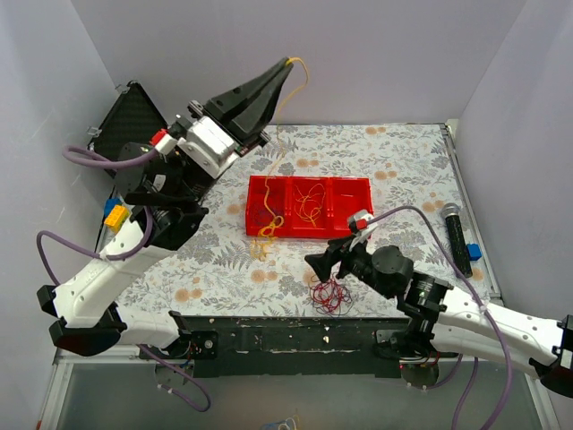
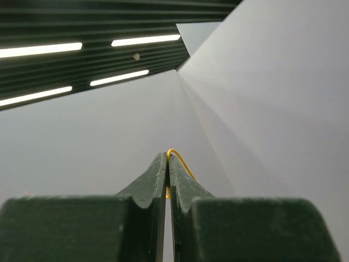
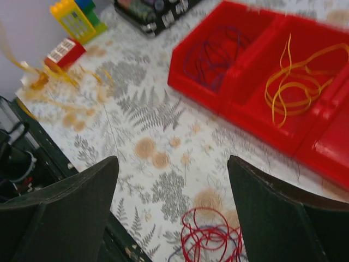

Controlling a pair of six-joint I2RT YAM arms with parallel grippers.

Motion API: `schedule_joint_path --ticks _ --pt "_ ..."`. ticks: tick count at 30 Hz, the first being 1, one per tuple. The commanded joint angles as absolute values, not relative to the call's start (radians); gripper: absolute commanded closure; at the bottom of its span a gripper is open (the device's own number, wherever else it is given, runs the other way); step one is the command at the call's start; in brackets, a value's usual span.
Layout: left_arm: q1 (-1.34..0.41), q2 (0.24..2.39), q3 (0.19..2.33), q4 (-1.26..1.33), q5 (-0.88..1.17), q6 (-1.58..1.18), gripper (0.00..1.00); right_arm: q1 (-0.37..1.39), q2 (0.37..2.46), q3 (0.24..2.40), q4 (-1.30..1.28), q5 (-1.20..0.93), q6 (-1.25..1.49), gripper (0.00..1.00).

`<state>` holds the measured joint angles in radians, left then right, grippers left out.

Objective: Untangle the cables

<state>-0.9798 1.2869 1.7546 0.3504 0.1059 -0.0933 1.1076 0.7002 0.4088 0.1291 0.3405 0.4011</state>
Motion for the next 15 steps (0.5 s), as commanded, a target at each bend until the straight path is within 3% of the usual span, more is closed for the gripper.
schedule_joint_path --ticks 1,15 --pt "-0.982 1.213 1.666 0.256 0.144 -0.126 1.00 1.114 0.693 0.578 0.087 0.328 0.252 0.10" --pt "-0.983 1.201 1.601 0.156 0.235 -0.199 1.00 1.115 0.658 0.739 0.140 0.390 0.101 0.09"
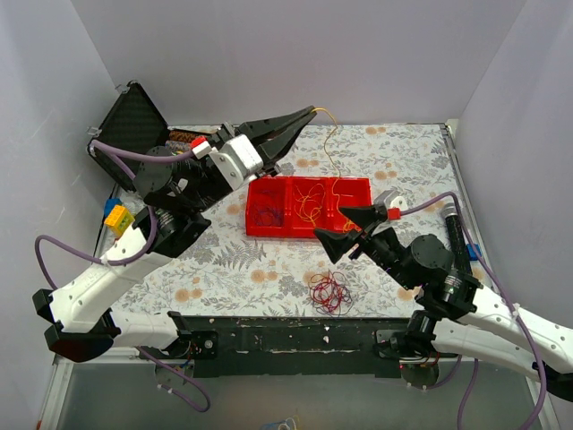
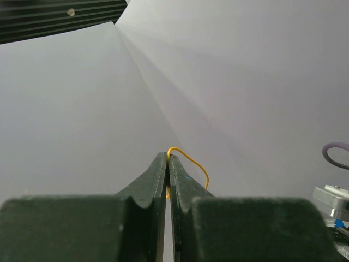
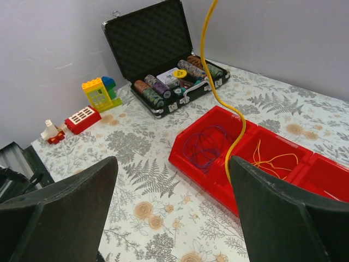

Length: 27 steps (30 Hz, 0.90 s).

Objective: Untangle the cables

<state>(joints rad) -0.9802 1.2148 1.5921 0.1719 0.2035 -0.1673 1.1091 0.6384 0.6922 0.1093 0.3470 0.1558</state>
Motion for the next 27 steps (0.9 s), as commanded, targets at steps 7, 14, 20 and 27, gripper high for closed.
schedule_joint_path --ticks 7,14,20,27 --pt "-0.985 1.209 1.621 0.153 0.252 -0.215 1.00 1.115 0.727 0.735 0.181 0.385 0.109 0.33" --pt "-0.986 1.216 1.644 0.155 0.249 -0.215 1.00 1.115 0.833 0.749 0.262 0.319 0.132 0.36" --pt "-0.986 1.204 1.632 0.153 0.242 -0.203 1.00 1.117 0.853 0.765 0.307 0.245 0.156 0.29" --pt "-0.986 1.184 1.597 0.156 0.245 -0.186 1.00 1.115 0.815 0.746 0.328 0.206 0.218 0.20"
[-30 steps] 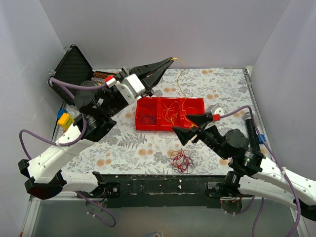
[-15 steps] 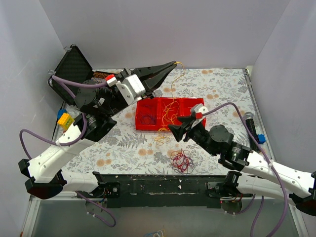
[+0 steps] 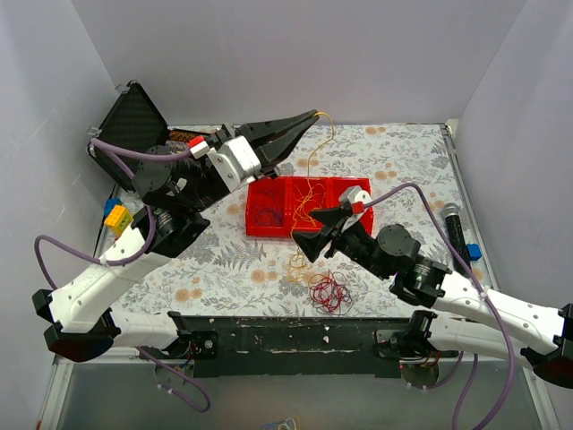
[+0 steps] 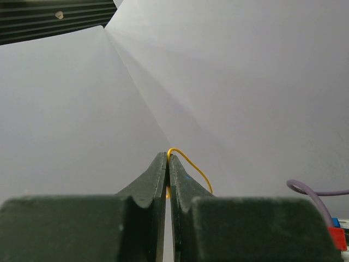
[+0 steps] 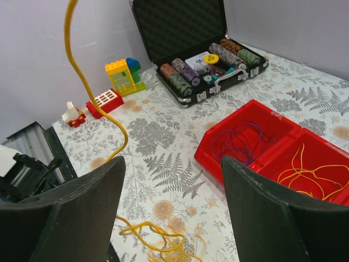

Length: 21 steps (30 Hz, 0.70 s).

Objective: Untangle the cables

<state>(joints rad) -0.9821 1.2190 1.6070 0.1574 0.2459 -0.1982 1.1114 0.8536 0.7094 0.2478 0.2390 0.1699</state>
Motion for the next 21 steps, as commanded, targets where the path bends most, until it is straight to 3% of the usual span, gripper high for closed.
schedule_joint_path --ticks 1,21 --pt "-0.986 1.181 1.595 0.155 0.247 -0.183 1.00 1.115 0.805 0.739 0.330 0.207 0.225 0.20" --pt "-0.989 1.201 1.631 0.155 0.281 -0.193 1.00 1.117 0.747 0.729 0.238 0.321 0.219 0.19"
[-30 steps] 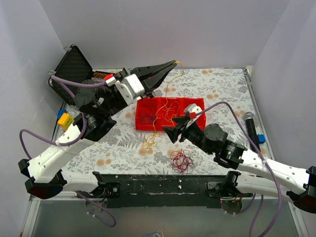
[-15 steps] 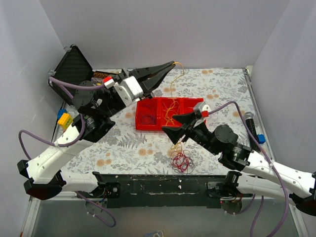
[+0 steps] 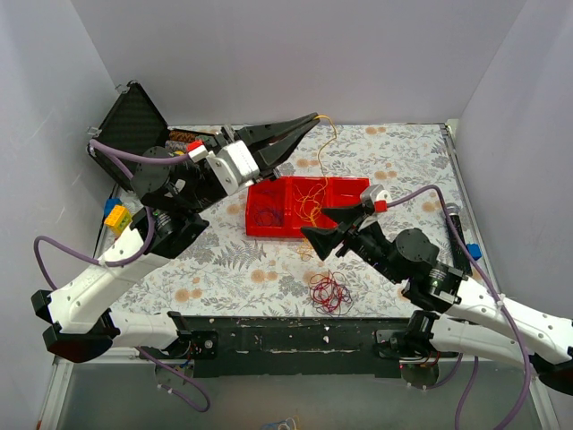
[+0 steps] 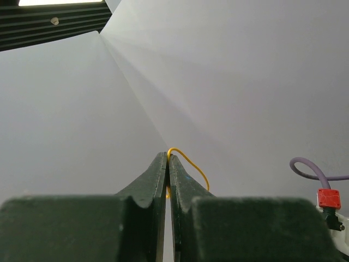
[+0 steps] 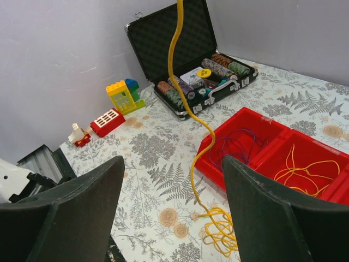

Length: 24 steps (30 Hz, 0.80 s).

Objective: Untangle the cables

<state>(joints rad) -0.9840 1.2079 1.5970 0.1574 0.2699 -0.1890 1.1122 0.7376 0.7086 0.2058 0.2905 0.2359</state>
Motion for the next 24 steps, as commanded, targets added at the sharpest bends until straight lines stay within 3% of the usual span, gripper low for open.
schedule_joint_path --ticks 1,11,18,24 --pt "-0.989 1.201 1.634 0.155 0.284 -0.193 1.00 1.115 0.762 0.735 0.244 0.316 0.215 0.19" --pt "-0.991 1.210 1.660 0.155 0.285 -0.196 1.00 1.114 0.897 0.775 0.302 0.275 0.204 0.30" --pt "-0.992 1.223 1.692 0.155 0.290 -0.183 1.00 1.114 0.942 0.718 0.319 0.256 0.242 0.58" --pt "-0.992 1.227 1.716 0.166 0.284 -0.146 1.00 1.114 0.914 0.525 0.350 0.253 0.348 0.58"
